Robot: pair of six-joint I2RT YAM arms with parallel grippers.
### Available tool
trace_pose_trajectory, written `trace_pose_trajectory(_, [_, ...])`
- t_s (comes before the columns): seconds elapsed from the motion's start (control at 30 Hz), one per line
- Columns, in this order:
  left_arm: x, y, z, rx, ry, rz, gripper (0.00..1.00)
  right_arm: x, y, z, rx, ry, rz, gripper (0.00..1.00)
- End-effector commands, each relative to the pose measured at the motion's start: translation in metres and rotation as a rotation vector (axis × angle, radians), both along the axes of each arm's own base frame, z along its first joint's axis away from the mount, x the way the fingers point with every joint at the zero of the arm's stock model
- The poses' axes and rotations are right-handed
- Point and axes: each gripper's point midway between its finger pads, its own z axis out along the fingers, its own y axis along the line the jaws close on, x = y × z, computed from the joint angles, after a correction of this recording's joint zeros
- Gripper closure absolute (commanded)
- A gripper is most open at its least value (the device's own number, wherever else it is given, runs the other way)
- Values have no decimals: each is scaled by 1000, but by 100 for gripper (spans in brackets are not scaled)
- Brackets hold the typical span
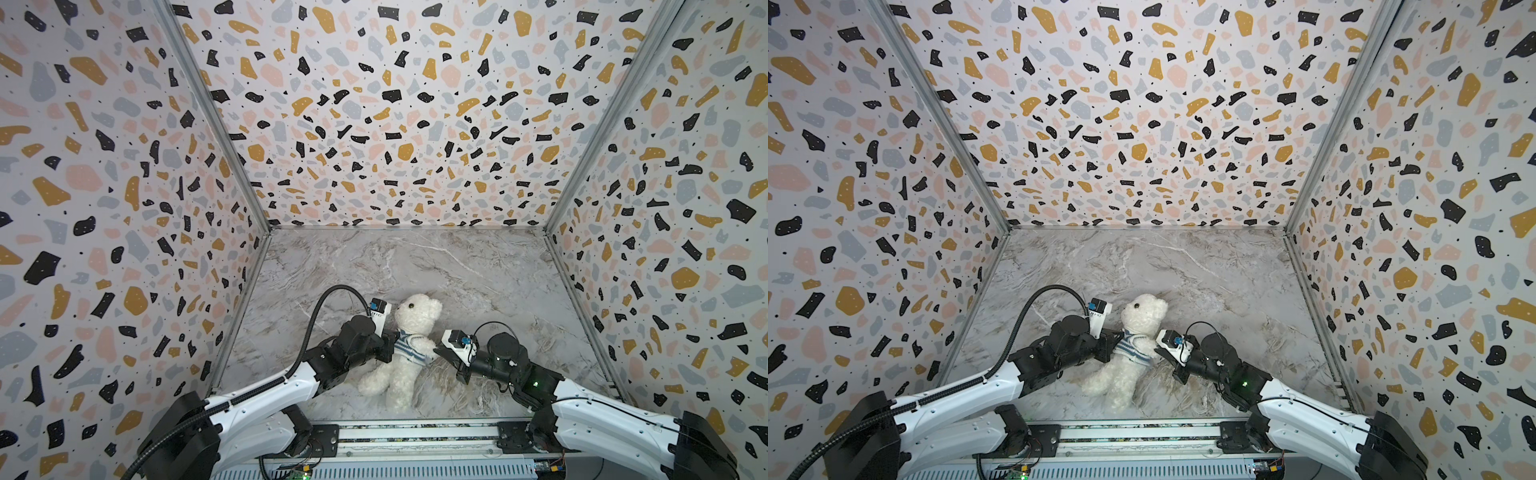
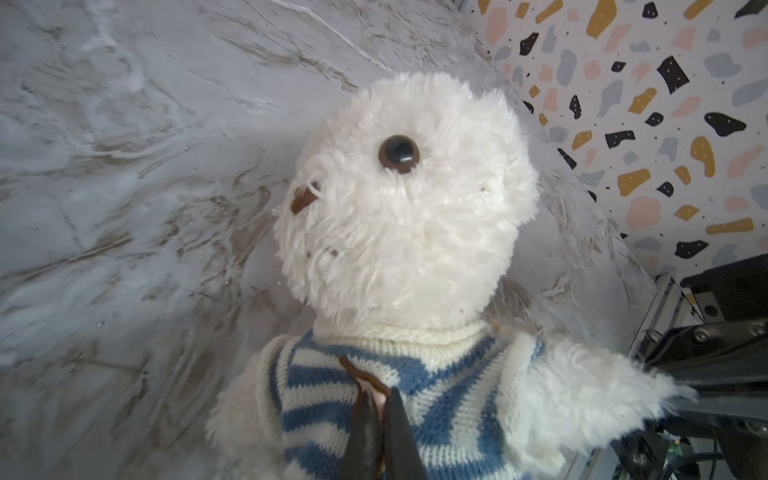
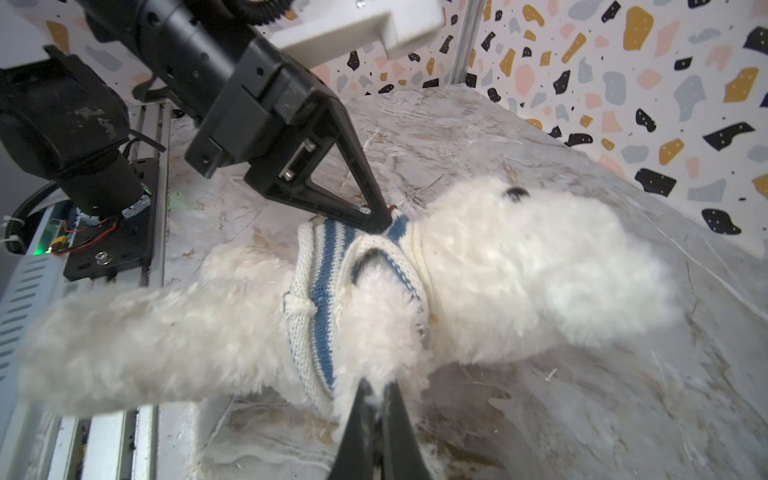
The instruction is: Dress the teddy bear
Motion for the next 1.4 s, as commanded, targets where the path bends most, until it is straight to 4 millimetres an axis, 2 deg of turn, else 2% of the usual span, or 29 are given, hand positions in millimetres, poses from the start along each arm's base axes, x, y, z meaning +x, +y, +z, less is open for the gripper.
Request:
trace_pose_trajectory(0.0, [22,37,-20,66,3,215,100,14,-10,-6,30,76,-129,100])
trace_pose_trajectory(0.1, [22,39,-25,76,5,224,100,18,-11,-5,77,101,-155,100])
trace_pose_trajectory(0.17, [20,34,-25,65,3,191,100,19,-10,-2,102,107,-143,100])
trace_pose_trajectory(0.3, [8,4,-17,-23,11,38,100,20,-1,4,101,105,-114,100])
trace_pose_trajectory(0.33, [5,-6,-11,-54,-2,0,97,21,1,4,99,105,-114,100])
trace_pose_trajectory(0.43, [-7,-22,-9,-45,-5,-74,81,30,1,6,107,115,-140,100])
trace_pose_trajectory(0.5, [-11,-25,-9,-36,-5,-91,64,36,0,3,112,138,-150,100])
trace_pose_trajectory(0.57, [-12,-23,-9,-35,-13,-87,50,38,0,-2,103,157,-159,100])
trace_pose_trajectory(0.63, [-14,-16,-15,-7,-2,-69,41,39,-2,-9,95,177,-171,100])
trace_pose_trajectory(0.77, [-7,-9,-14,15,-23,-27,40,40,-8,-19,83,204,-192,100])
trace_pose_trajectory(0.9, [-2,-13,-2,5,-49,-27,42,42,-16,-29,70,225,-221,100])
trace_pose_trajectory(1.1, [17,0,-12,59,-20,42,42,42,-21,-39,62,249,-235,100])
trace_pose_trajectory(1.2, [14,-11,-18,55,12,-19,41,41,-22,-41,66,255,-237,100])
trace_pose_trajectory(1.37, [-7,-30,-26,17,60,-141,43,42,-22,-42,63,265,-243,100])
